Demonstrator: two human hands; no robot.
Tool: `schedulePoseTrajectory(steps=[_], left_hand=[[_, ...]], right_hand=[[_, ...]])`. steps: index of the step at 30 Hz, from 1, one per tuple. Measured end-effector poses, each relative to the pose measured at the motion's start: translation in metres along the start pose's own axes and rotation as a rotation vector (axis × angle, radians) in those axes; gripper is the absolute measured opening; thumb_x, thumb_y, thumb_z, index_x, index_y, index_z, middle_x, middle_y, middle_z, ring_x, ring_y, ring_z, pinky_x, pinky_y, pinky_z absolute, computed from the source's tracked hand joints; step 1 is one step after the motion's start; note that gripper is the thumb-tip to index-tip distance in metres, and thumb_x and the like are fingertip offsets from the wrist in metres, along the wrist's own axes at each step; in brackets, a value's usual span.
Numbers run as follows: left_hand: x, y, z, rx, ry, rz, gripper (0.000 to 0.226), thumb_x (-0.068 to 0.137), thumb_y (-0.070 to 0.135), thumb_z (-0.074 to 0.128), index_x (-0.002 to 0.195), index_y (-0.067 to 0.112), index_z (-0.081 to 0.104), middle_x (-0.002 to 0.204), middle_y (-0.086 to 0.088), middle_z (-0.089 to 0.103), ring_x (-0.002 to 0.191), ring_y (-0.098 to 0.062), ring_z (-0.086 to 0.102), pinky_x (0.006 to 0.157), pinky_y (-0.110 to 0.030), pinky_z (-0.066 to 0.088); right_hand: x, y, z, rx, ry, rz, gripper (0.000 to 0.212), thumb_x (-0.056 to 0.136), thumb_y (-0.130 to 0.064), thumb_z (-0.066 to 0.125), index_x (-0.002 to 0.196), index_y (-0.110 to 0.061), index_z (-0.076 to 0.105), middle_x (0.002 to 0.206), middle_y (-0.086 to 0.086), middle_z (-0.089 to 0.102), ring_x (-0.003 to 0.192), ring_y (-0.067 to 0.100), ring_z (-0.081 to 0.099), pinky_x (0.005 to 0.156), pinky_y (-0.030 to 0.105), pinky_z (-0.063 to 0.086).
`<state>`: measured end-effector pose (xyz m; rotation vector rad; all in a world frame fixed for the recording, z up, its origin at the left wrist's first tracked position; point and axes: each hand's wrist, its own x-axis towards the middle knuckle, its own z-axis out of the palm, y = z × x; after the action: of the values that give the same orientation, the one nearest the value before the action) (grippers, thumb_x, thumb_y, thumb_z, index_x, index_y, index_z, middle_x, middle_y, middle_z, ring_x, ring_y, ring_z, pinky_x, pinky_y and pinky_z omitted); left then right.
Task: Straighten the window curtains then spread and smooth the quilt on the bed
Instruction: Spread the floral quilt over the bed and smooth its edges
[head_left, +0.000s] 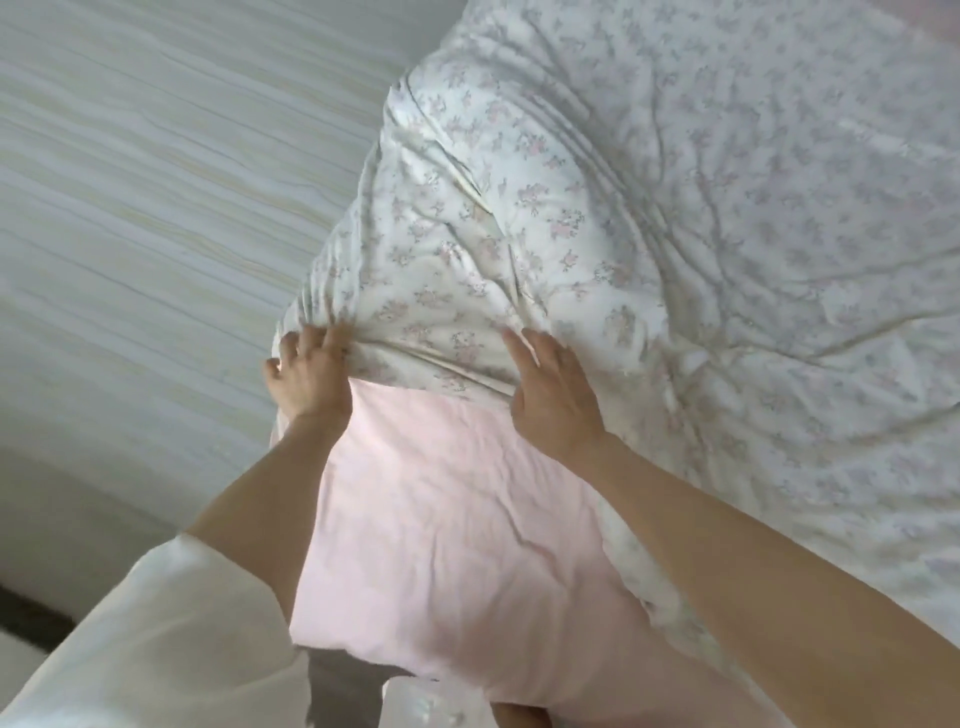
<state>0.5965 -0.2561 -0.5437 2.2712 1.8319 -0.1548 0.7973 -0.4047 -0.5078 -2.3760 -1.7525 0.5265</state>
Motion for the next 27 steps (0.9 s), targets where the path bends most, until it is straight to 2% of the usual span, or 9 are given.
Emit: schedulePoseTrajectory(steps=[4,6,9,12,17,20,23,25,27], left_hand=[[-0.017,0.024,0.036,-0.600,-0.136,-0.509,0.066,0.086,0.002,0.049,0.143,0.025,0.026,0.155,-0.009,0.009,0.135,-0.036,0.024,0.103,-0.047,0.036],[-0.024,0.038,0.056,-0.902,-0.186,-0.722,0.059,0.088,0.012,0.052,0.141,0.015,0.026,0.147,-0.013,0.025,0.124,-0.035,0.040,0.100,-0.043,0.040],[-0.025,0.062,0.074,-1.337,-0.523,-0.853,0.049,0.086,0.030,0.063,0.125,0.007,0.044,0.121,-0.012,0.052,0.109,-0.026,0.050,0.090,-0.039,0.049],[-0.012,0.086,0.077,-1.396,-0.655,-0.855,0.075,0.078,0.050,0.069,0.133,0.008,0.041,0.124,-0.010,0.054,0.107,-0.023,0.051,0.089,-0.038,0.048],[0.010,0.127,0.055,-1.529,-0.427,-0.852,0.057,0.082,0.035,0.067,0.124,0.002,0.048,0.093,-0.004,0.061,0.077,-0.016,0.056,0.060,-0.024,0.043],[0.008,0.141,0.032,-1.540,-0.319,-0.724,0.046,0.085,0.024,0.060,0.122,0.000,0.048,0.124,-0.021,0.058,0.094,-0.024,0.058,0.083,-0.041,0.051],[0.004,0.107,0.004,-1.544,-0.163,-0.658,0.036,0.083,0.016,0.061,0.114,0.001,0.055,0.117,-0.016,0.063,0.096,-0.019,0.059,0.084,-0.036,0.052],[0.008,0.062,-0.012,-1.522,-0.043,-0.682,0.017,0.081,0.015,0.063,0.095,0.006,0.058,0.096,-0.006,0.064,0.093,-0.021,0.060,0.082,-0.035,0.052],[0.012,0.012,-0.032,-1.519,0.092,-0.730,0.010,0.079,0.014,0.065,0.085,0.012,0.057,0.087,-0.001,0.061,0.087,-0.019,0.060,0.080,-0.036,0.053]], right_hand=[[0.003,0.010,0.044,-0.102,-0.315,0.069,0.072,0.090,-0.016,0.045,0.148,-0.014,0.002,0.155,0.014,0.010,0.143,0.032,0.006,0.118,0.044,0.012],[0.005,0.023,0.057,-0.169,-0.306,0.102,0.073,0.089,-0.016,0.046,0.147,-0.008,0.002,0.154,0.016,0.009,0.143,0.032,0.004,0.118,0.040,0.007],[0.009,0.035,0.068,-0.186,-0.213,0.085,0.069,0.082,-0.009,0.047,0.142,-0.002,0.013,0.148,0.018,0.017,0.139,0.033,0.013,0.117,0.037,0.015],[0.003,0.043,0.071,-0.180,-0.140,0.048,0.067,0.082,-0.009,0.046,0.141,-0.002,0.018,0.148,0.016,0.019,0.141,0.031,0.013,0.117,0.039,0.016],[-0.011,0.056,0.064,-0.191,-0.151,0.104,0.084,0.084,-0.030,0.058,0.146,-0.005,0.008,0.155,0.014,0.011,0.143,0.028,0.015,0.118,0.038,0.017],[-0.010,0.049,0.057,-0.173,-0.133,0.167,0.105,0.074,-0.045,0.067,0.148,-0.009,0.000,0.155,0.013,0.009,0.142,0.028,0.018,0.116,0.037,0.018],[-0.010,0.034,0.045,-0.182,-0.166,0.216,0.109,0.073,-0.048,0.067,0.148,-0.021,-0.007,0.156,0.011,0.005,0.142,0.030,0.016,0.114,0.042,0.022],[0.002,0.019,0.033,-0.213,-0.203,0.264,0.098,0.076,-0.051,0.064,0.147,-0.018,0.005,0.147,0.014,0.026,0.133,0.031,0.034,0.103,0.043,0.037],[0.020,-0.014,0.019,-0.141,-0.234,0.137,0.074,0.079,-0.045,0.062,0.137,-0.012,0.031,0.125,0.015,0.054,0.111,0.032,0.054,0.082,0.038,0.047]])
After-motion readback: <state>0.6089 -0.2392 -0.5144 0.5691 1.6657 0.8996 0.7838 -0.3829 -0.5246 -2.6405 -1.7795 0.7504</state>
